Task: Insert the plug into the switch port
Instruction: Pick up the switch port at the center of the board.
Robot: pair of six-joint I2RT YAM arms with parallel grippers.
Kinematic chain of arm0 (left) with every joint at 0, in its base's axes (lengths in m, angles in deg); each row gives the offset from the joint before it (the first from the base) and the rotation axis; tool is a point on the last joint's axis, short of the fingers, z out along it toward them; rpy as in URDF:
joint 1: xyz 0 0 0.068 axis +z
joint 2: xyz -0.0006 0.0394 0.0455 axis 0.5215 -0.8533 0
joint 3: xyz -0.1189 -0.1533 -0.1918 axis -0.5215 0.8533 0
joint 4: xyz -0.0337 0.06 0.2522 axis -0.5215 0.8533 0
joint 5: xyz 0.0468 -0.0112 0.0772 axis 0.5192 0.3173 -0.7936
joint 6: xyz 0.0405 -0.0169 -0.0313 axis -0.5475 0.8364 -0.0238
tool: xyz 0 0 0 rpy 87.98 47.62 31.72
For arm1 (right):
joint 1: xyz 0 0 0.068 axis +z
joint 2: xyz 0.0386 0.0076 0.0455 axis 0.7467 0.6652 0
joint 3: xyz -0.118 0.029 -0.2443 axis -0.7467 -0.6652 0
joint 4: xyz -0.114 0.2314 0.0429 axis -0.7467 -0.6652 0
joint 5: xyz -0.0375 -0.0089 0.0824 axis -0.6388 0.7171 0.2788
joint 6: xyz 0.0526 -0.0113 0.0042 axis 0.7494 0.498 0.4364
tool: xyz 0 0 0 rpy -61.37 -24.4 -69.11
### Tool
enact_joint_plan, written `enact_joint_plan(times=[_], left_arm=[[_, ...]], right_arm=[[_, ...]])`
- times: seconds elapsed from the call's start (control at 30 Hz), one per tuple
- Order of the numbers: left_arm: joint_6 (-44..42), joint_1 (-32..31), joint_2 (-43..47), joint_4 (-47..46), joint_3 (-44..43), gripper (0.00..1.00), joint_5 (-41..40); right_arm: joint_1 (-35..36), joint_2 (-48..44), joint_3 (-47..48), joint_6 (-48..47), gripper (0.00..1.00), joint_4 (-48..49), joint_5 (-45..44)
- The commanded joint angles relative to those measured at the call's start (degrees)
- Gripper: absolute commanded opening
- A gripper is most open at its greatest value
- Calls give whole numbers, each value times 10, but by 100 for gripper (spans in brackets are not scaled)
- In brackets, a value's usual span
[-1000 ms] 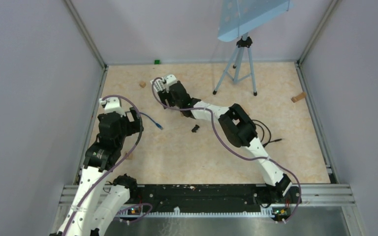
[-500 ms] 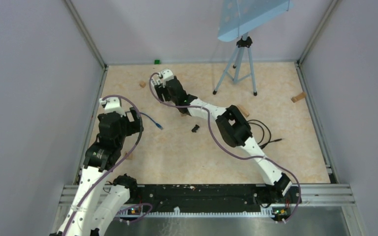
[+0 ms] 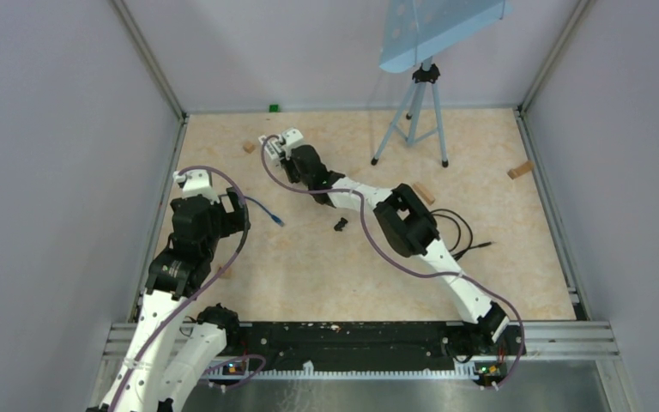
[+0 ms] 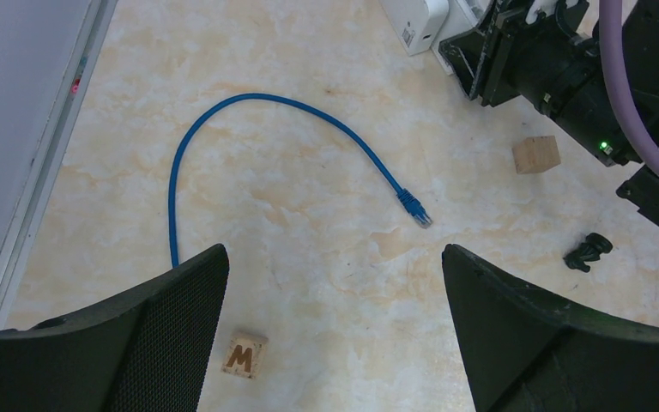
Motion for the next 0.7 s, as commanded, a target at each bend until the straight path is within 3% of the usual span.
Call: enact_joint_plan(times=[0.0,0.17,0.4,0.5,0.67], left_arm=[[-3,0,0,-24,3,99,-2],[-2,0,-1,-24,2,99,-2],[-3,0,0,-24,3,99,-5],[-2,1,-1,-24,4,99,-5],[-5,1,0,-25,4,99,2]], right_arm=[[0,-97,-104,-14,2,96,-33],[2,-215,-234,-55,0,165,-98],[2,-381,-420,-53,0,206,-102],[2,-444,-486,18,0,144,-111],[2,-542,-611,223,0,34,-130]])
